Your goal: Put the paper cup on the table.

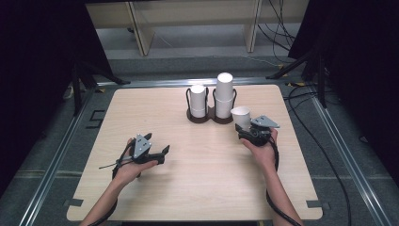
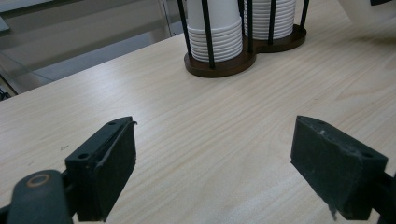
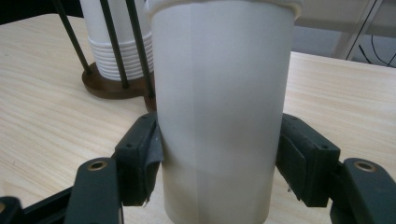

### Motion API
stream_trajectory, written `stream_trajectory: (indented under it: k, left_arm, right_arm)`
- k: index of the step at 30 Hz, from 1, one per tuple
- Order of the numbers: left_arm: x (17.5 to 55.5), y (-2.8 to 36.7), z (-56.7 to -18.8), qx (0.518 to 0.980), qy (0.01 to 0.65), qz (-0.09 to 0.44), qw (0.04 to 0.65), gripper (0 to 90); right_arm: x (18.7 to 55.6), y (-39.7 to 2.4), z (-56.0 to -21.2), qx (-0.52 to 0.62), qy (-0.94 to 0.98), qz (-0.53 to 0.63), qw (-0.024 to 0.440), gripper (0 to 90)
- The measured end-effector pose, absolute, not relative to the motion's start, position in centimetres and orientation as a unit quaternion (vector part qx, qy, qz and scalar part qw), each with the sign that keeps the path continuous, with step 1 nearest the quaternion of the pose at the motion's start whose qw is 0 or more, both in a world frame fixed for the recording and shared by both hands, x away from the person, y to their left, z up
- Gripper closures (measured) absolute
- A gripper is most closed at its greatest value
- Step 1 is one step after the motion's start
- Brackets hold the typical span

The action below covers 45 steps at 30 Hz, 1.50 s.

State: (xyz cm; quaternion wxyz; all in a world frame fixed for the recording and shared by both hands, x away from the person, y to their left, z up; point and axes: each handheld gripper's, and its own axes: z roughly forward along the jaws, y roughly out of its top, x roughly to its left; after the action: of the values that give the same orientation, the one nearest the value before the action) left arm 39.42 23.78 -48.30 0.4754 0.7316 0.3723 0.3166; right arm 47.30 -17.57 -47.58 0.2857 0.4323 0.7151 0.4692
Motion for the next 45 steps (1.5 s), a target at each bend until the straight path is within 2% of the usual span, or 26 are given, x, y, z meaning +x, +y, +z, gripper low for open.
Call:
stream_trajectory:
  k: [9,10,16,45]
  left_arm:
    - [39.51,23.73,-48.49,0.729,0.370,0.318,0.480,13.8]
    - [39.52,23.74,-48.49,0.730,0.370,0.318,0.479,13.8]
    - [39.42,23.75,-48.47,0.731,0.371,0.319,0.475,13.8]
    - [39.52,23.38,-48.85,0.741,0.356,0.312,0.476,13.7]
  right_arm:
    - [47.75,-17.42,-47.96,0.447,0.719,0.460,0.268,35.8]
    - [47.64,-17.32,-47.93,0.455,0.718,0.461,0.252,35.8]
    - [47.99,-17.56,-47.92,0.440,0.730,0.448,0.268,35.4]
    - [47.33,-17.91,-48.35,0.434,0.744,0.440,0.253,32.7]
